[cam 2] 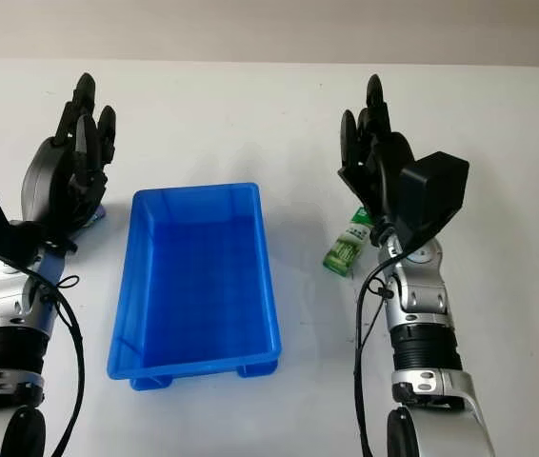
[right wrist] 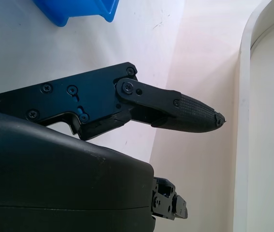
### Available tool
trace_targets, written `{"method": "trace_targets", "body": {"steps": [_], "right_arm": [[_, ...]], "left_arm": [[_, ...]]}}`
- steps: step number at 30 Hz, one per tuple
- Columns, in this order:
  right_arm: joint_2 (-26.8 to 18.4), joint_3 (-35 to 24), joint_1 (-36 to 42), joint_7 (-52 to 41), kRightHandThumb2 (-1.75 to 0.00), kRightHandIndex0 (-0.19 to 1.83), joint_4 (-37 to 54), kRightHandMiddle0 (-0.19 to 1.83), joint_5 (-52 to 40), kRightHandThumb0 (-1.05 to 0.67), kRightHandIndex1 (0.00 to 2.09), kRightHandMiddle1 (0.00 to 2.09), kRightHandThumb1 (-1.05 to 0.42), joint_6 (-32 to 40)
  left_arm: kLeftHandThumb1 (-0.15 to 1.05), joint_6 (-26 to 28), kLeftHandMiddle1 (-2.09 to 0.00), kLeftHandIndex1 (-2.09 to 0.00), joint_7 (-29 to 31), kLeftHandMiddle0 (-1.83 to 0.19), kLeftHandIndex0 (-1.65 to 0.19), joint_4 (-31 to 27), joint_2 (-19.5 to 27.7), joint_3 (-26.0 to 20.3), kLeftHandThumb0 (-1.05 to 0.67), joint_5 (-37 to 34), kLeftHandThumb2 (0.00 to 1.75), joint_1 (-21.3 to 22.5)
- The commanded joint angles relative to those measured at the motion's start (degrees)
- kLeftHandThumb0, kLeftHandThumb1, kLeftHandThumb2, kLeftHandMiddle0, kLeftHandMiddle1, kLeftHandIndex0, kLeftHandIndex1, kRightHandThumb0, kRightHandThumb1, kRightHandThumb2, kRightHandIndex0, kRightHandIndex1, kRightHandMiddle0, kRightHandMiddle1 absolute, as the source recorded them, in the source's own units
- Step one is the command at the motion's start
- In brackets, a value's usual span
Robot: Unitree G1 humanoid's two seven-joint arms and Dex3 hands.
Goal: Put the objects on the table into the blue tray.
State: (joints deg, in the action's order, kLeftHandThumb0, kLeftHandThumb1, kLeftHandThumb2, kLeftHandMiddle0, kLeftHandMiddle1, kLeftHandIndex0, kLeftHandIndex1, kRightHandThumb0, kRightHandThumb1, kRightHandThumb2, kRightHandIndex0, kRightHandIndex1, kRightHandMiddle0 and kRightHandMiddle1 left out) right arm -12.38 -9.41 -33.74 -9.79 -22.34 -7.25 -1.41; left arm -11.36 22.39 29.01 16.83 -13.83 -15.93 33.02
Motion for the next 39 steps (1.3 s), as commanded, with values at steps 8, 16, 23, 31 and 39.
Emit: {"method": "trace_targets", "body": {"steps": [8, 16, 23, 31, 39], "right_arm": [[-0.9, -0.3, 0.2, -0.4, -0.64, -0.19, 0.7, -0.19, -0.3, -0.73, 0.0, 0.0, -1.05, 0.0], [-12.2, 0.5, -2.8, -14.3, -0.37, -0.19, 0.3, -0.19, 1.1, -0.79, 0.0, 0.0, -1.05, -5.9], [-29.9, 6.4, -10.4, -26.3, -0.02, -0.14, 3.1, -0.14, 12.4, -0.82, 0.04, 0.04, -0.81, -4.8], [-37.6, 14.3, -14.3, -35.6, -0.05, -0.14, 0.0, -0.12, 20.8, -0.82, 0.04, 0.05, -0.77, -13.7], [-38.8, 21.2, -15.8, -38.1, -0.05, -0.09, -5.8, -0.06, 28.2, -0.7, 0.07, 0.07, -0.75, -29.0]], "left_arm": [[1.05, 0.3, 0.0, 0.0, -0.5, 0.19, 0.19, -2.0, -0.2, 0.4, -0.78, 0.5, 0.67, -0.5], [1.05, 0.4, 0.0, 0.0, -0.4, 0.19, 0.19, -1.6, 0.2, 0.4, -0.79, 0.5, 0.67, -0.6], [1.05, 0.8, 0.0, 0.0, 0.2, 0.19, 0.19, -1.0, 0.7, 0.0, -0.78, 0.0, 0.66, 0.1], [1.05, 0.9, 0.0, 0.0, -0.6, 0.19, 0.19, 0.5, 0.0, 0.4, -0.78, 0.3, 0.65, 1.8], [1.05, 0.7, 0.0, 0.0, 0.4, 0.19, 0.19, 2.6, 0.2, 0.6, -0.78, 0.5, 0.63, 3.3]]}}
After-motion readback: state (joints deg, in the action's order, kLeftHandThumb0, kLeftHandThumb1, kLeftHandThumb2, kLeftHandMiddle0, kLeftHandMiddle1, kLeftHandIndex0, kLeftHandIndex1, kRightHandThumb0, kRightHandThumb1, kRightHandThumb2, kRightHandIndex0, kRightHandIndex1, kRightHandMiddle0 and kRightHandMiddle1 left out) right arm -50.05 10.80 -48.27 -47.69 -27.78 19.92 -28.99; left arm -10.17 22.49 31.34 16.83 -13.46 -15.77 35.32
